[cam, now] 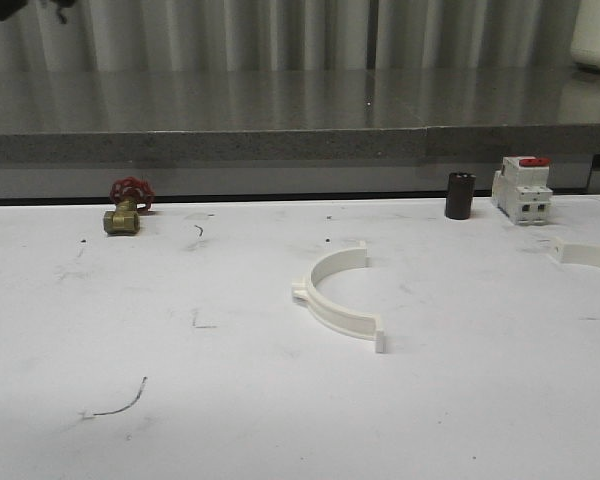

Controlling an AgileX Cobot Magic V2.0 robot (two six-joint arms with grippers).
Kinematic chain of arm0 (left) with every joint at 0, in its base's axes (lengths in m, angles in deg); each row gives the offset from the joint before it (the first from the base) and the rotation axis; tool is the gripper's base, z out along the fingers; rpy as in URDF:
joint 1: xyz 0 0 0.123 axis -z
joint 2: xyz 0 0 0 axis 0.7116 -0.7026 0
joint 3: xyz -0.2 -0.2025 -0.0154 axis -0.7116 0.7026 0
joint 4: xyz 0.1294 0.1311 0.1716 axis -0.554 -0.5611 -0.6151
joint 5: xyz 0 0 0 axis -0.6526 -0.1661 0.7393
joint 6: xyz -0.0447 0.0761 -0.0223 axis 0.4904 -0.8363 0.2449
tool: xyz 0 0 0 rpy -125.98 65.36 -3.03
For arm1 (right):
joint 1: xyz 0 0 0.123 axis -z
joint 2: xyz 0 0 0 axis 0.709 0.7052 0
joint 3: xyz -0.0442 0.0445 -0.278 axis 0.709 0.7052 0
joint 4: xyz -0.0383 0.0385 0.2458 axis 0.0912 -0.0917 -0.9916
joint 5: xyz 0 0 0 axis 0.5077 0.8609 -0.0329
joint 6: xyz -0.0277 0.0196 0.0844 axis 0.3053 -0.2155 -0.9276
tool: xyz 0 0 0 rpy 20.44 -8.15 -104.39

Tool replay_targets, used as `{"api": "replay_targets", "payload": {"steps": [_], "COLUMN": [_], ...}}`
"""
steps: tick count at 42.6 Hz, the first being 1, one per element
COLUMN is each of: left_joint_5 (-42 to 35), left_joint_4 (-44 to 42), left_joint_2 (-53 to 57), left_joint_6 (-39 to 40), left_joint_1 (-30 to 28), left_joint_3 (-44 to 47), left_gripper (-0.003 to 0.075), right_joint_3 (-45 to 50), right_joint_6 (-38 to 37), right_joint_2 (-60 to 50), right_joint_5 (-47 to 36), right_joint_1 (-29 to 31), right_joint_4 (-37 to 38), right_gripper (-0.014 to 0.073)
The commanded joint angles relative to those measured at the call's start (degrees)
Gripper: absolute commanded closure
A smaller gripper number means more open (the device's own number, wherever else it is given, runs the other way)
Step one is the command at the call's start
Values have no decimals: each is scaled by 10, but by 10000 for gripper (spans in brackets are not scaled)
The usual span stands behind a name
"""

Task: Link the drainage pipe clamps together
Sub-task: 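Open the left gripper and withdraw it upward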

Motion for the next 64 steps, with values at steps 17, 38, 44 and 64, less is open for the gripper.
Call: {"api": "replay_targets", "payload": {"steps": [17,38,44,64], "left_joint_5": [-45,-47,-47,-47], "left_joint_4": [7,7,7,7], "left_joint_2": [193,193,193,193], "left_joint_6": [-2,-2,-2,-2], "left_joint_1": [-1,-1,-1,-1], "left_joint_3": [150,150,150,150], "left_gripper": [407,407,407,407], "right_joint_3": [-17,-93,-156,-290], "right_joint_6": [0,0,-6,56], "right_joint_2": [4,95,186,435], "right_joint_5": [-31,46,69,102], "right_joint_1": [0,2,17,76], "right_joint_4": [4,12,17,23], "right_gripper": [139,139,139,139]}}
